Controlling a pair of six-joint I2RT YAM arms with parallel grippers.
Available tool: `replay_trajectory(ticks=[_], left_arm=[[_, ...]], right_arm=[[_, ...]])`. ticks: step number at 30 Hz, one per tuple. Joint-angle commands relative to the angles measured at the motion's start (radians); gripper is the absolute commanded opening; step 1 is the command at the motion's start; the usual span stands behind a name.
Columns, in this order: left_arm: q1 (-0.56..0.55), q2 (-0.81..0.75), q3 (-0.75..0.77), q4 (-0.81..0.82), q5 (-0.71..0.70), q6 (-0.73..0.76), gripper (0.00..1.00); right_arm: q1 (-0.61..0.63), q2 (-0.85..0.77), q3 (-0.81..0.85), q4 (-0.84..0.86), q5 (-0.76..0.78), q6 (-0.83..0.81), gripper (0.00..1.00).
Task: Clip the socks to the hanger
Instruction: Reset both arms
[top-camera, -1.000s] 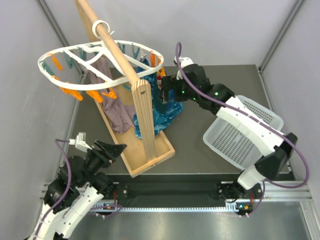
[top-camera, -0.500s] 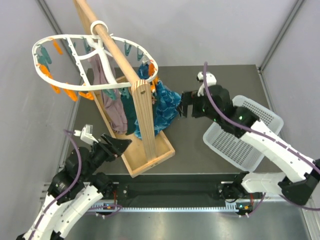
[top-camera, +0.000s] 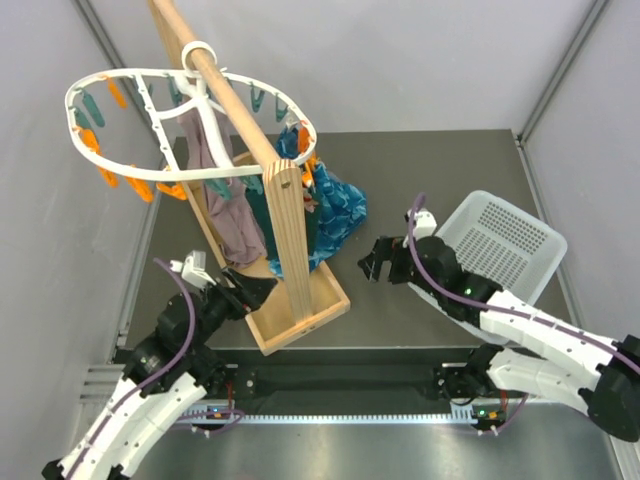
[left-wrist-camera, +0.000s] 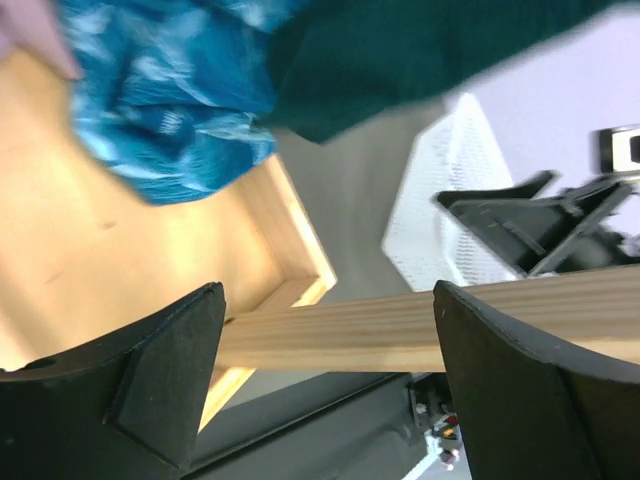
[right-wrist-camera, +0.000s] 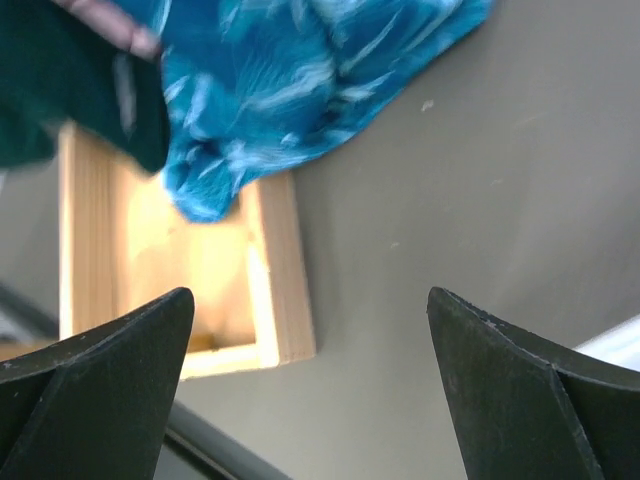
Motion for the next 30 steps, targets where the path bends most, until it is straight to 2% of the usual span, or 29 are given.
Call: replay_trajectory(ticks=[1, 3, 4, 7, 8, 11, 12, 14, 18, 19, 24, 28, 30], left_arm=[[-0.002, -0.105, -0.12, 0.293, 0.095, -0.005, 0.9], [-0.002, -0.148, -0.181, 0.344, 0.111, -0.048, 0.91], [-0.002, -0.13, -0.186, 0.371, 0.193, -0.047, 0.91], [-0.001, -0.162, -0.284, 0.528, 0.278, -0.117, 0.91], [-0.002, -0.157, -0.304, 0.644, 0.302, -0.137, 0.92], [-0.002, -0.162, -0.436, 0.822, 0.379, -0.227, 0.92], [-0.002, -0.156, -0.529, 0.981, 0.388, -0.29, 0.91], [-0.002, -0.162, -0.631, 1.175, 0.384, -0.382, 0.91], [-0.004, -0.16, -0.656, 1.221, 0.428, -0.344, 0.9], [-0.004, -0.16, -0.656, 1.235, 0.433, -0.34, 0.9], [-0.004, -0.159, -0.65, 1.188, 0.448, -0.321, 0.91], [-0.004, -0.16, -0.646, 1.154, 0.442, -0.318, 0.91], [-0.004, -0.159, -0.646, 1.151, 0.444, -0.317, 0.91]], right_arm=[[0.019, -0.099, -0.106, 0.303, -0.13, 0.036, 0.99], [0.042, -0.208, -0.237, 0.387, -0.121, 0.059, 1.0], [0.042, -0.248, -0.278, 0.41, -0.098, 0.094, 1.0], [0.041, -0.395, -0.397, 0.412, -0.031, 0.154, 1.0], [0.041, -0.428, -0.442, 0.38, -0.014, 0.169, 1.0], [0.041, -0.54, -0.522, 0.311, 0.049, 0.237, 1.0], [0.041, -0.598, -0.542, 0.27, 0.059, 0.255, 1.0], [0.042, -0.688, -0.603, 0.252, 0.054, 0.29, 1.0], [0.042, -0.836, -0.635, 0.15, 0.031, 0.309, 1.0], [0.044, -0.868, -0.663, 0.081, 0.034, 0.309, 1.0], [0.047, -1.083, -0.694, -0.065, 0.046, 0.301, 1.0], [0.042, -1.0, -0.691, -0.039, 0.05, 0.306, 1.0], [0.042, -0.945, -0.694, 0.045, 0.025, 0.292, 1.0]])
